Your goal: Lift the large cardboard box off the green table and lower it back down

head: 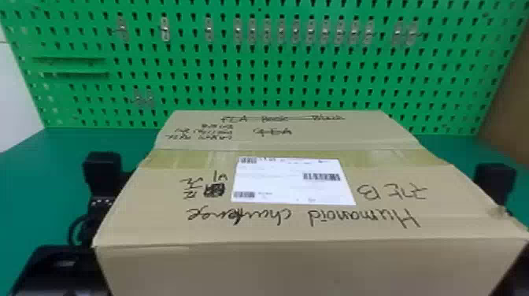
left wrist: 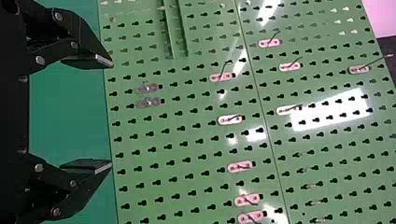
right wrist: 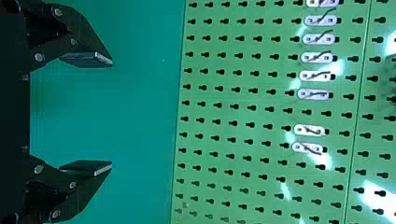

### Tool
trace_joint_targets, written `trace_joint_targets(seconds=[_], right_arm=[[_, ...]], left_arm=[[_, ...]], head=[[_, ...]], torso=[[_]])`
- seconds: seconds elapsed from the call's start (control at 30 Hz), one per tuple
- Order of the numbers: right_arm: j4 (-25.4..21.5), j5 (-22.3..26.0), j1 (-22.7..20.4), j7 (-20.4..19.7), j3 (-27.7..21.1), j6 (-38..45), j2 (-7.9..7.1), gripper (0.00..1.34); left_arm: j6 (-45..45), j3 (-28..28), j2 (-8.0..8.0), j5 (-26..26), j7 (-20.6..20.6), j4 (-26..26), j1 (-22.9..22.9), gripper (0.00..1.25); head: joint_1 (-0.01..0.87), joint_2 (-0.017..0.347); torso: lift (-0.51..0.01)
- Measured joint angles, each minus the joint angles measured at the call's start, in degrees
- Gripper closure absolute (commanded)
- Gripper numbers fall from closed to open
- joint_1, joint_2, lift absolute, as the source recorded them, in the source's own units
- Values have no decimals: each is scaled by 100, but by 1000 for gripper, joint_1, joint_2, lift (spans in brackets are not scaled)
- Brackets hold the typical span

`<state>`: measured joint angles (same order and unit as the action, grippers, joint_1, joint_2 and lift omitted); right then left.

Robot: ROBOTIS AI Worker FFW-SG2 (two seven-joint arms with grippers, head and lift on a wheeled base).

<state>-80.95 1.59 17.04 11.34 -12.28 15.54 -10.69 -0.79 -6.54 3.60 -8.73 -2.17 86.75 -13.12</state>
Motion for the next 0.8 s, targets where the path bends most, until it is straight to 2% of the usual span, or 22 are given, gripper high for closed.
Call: trace_joint_targets(seconds=[0.4, 0.8], right_arm=[[19, 97, -24, 0, 97, -36, 24, 483], [27, 186, 37, 0, 247, -51, 158, 481]], left_arm=[[25, 63, -37, 74, -34, -26, 46, 490], [44, 214, -59, 145, -115, -71, 20, 490]], head=[[508, 51], [508, 51]], torso=[[-211], [-211]])
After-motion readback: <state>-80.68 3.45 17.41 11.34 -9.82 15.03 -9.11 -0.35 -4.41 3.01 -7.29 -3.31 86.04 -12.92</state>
